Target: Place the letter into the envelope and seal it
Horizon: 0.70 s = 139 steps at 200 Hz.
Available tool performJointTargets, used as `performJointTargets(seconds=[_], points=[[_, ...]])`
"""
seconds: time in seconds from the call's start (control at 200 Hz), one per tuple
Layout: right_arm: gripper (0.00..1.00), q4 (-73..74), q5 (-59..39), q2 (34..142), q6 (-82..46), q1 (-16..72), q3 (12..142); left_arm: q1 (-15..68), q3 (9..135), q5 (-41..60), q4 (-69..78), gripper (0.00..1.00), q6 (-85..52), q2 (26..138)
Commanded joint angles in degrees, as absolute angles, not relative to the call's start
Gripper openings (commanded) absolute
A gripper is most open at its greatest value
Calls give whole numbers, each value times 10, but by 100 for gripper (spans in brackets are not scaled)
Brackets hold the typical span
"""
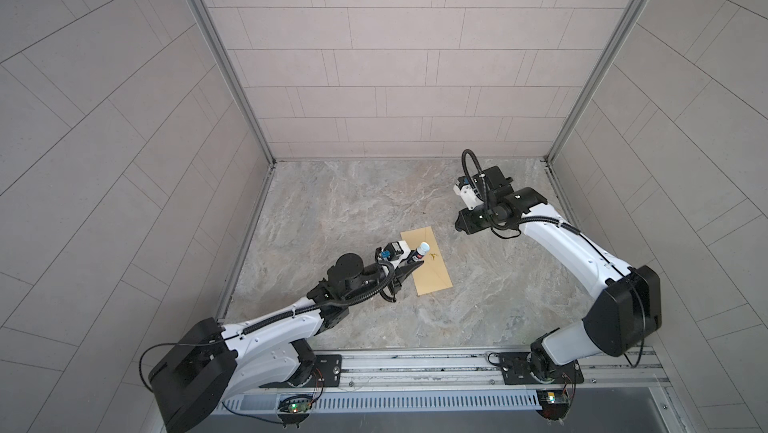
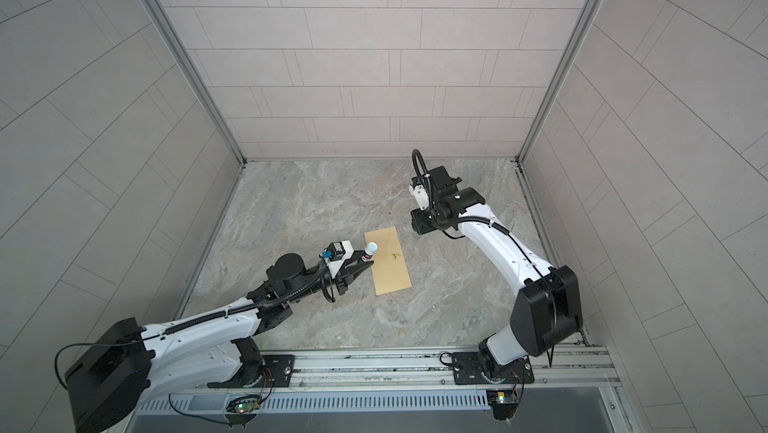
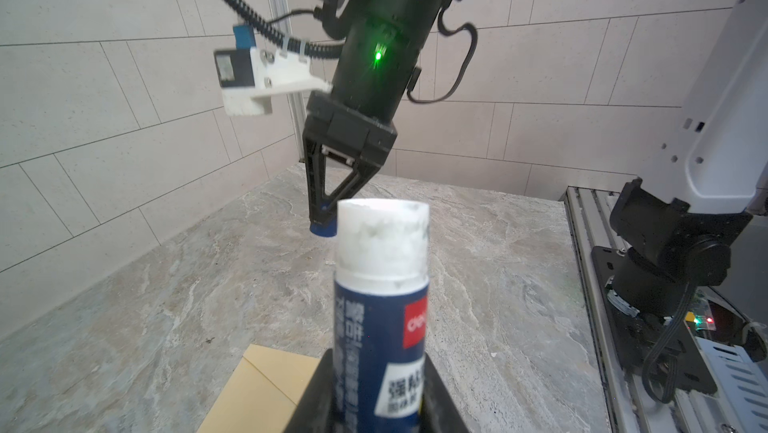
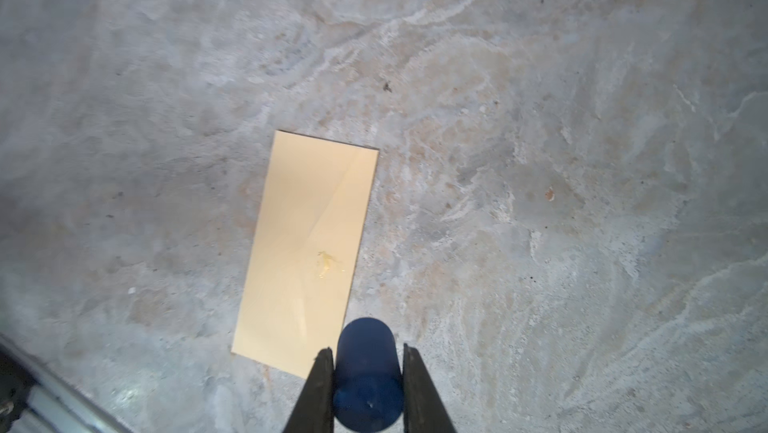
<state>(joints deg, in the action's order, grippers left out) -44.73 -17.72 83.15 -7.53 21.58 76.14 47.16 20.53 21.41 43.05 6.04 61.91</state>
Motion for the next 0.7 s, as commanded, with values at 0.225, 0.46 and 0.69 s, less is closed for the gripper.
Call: performJointTargets(seconds=[0.225, 0.46, 0.69], points=[[14, -455, -360, 712, -92, 216, 752, 474, 202, 236, 462, 0, 77, 639], [14, -464, -409, 693, -99, 248, 757, 474, 204, 250, 466, 0, 83, 652], [14, -470, -417, 698, -99, 292, 766, 474, 206, 254, 468, 0, 84, 655]])
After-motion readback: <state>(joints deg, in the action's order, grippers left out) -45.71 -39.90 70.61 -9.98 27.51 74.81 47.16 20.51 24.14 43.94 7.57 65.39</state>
